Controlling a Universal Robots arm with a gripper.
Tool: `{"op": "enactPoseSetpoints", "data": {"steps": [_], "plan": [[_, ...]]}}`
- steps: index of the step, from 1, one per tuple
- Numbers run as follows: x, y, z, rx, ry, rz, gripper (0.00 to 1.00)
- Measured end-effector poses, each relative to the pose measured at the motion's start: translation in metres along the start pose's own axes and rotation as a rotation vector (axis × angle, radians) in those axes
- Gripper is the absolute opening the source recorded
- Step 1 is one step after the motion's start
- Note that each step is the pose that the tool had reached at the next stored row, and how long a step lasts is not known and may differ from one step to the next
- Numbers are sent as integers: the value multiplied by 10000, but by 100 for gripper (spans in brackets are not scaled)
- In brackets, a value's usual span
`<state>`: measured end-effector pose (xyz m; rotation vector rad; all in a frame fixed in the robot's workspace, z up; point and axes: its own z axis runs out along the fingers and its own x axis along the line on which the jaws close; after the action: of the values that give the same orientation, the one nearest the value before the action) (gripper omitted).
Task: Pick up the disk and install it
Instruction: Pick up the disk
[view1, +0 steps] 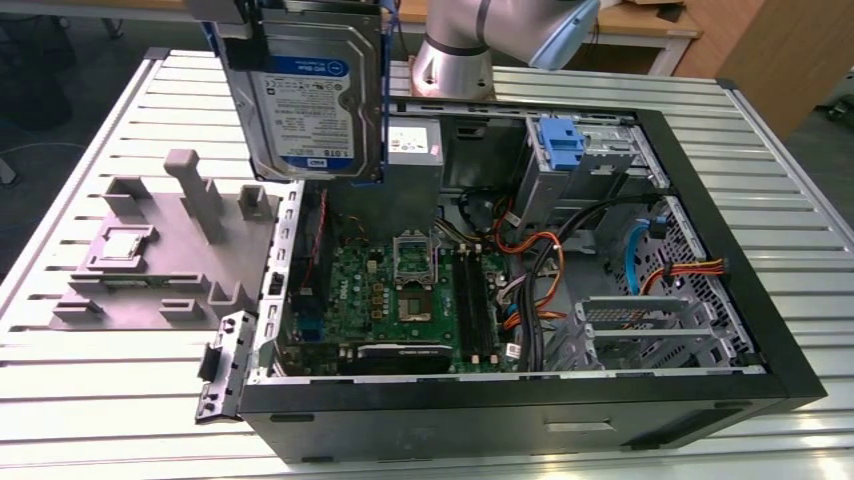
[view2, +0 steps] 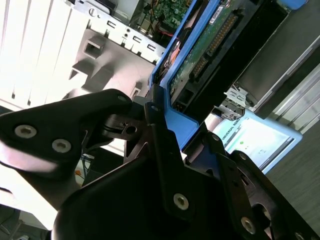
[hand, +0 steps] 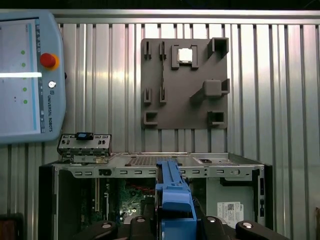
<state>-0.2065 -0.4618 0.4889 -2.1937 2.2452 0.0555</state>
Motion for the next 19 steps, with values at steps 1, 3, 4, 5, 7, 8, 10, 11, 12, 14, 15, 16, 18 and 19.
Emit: {"op": "enactPoseSetpoints", "data": {"steps": [1, 3, 4, 5, 7, 8, 10, 11, 12, 14, 15, 16, 18, 19], "plan": [[0, -5, 0, 0, 0, 0, 37], [0, -15, 0, 0, 0, 0, 37], [-1, -19, 0, 0, 0, 0, 37], [-1, -24, -1, 0, 0, 0, 37], [-1, -33, -1, 0, 0, 0, 37], [-1, -38, -1, 0, 0, 1, 37], [-2, -54, -1, 0, 0, 0, 37], [-2, -82, -2, 0, 0, 0, 37], [-2, -89, -2, 0, 0, 0, 37], [-3, -104, -2, 0, 0, 0, 37], [-3, -111, -2, 0, 0, 0, 37], [-3, -118, -3, 0, 1, 0, 37], [-3, -131, -3, -1, 0, 0, 37], [-4, -138, -4, -1, 1, 0, 37]]}}
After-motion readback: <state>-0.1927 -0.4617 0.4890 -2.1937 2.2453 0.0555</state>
